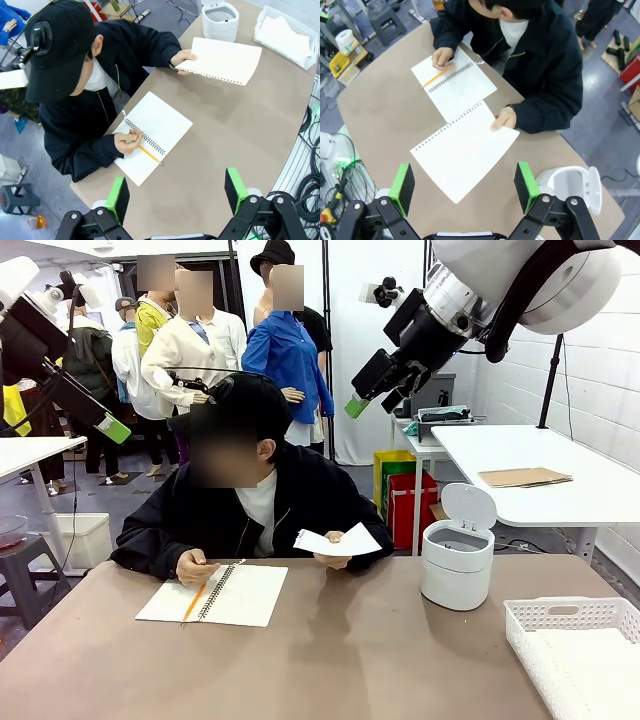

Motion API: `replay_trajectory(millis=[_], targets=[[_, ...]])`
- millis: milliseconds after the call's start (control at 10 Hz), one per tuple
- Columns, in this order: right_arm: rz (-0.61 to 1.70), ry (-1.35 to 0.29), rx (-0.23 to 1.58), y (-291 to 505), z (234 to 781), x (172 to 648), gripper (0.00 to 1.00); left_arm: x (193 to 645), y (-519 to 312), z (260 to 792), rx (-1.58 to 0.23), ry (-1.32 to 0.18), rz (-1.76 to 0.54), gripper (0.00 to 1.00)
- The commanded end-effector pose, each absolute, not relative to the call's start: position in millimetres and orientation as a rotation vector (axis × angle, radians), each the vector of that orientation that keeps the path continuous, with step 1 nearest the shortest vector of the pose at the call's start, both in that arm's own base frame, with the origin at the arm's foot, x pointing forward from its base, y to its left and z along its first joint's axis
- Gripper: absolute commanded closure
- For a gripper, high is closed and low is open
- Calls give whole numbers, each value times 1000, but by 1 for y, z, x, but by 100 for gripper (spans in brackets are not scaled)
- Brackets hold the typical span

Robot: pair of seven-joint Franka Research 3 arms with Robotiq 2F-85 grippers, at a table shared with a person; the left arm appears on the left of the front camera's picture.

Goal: Sort the paper based on its condition.
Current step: If a person hands you a paper, place it in the Organizing basket , and if it's crumpled, put it in the Trash can.

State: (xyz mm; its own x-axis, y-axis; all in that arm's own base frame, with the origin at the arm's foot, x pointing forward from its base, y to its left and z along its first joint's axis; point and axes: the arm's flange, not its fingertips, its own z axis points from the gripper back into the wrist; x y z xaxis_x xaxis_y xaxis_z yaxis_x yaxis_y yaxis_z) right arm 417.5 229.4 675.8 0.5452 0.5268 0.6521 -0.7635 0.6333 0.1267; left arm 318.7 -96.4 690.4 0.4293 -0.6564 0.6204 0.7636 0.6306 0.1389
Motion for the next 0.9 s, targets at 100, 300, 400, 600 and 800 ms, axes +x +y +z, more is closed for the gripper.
replay_trajectory(millis=[100, 300, 400, 600, 800], targets=[[779, -599, 452, 230, 681, 420, 0, 319, -96, 691, -175, -694, -891, 0], [792, -610, 428, 230, 676, 417, 0, 319, -96, 691, -175, -694, -891, 0], [792, -610, 428, 230, 676, 417, 0, 319, -96, 691, -175, -694, -891, 0], [792, -610, 428, 230, 676, 417, 0, 319, -96, 691, -175, -694, -891, 0], [792, -610, 428, 230, 676, 417, 0, 319, -96, 691, -175, -694, -891, 0]])
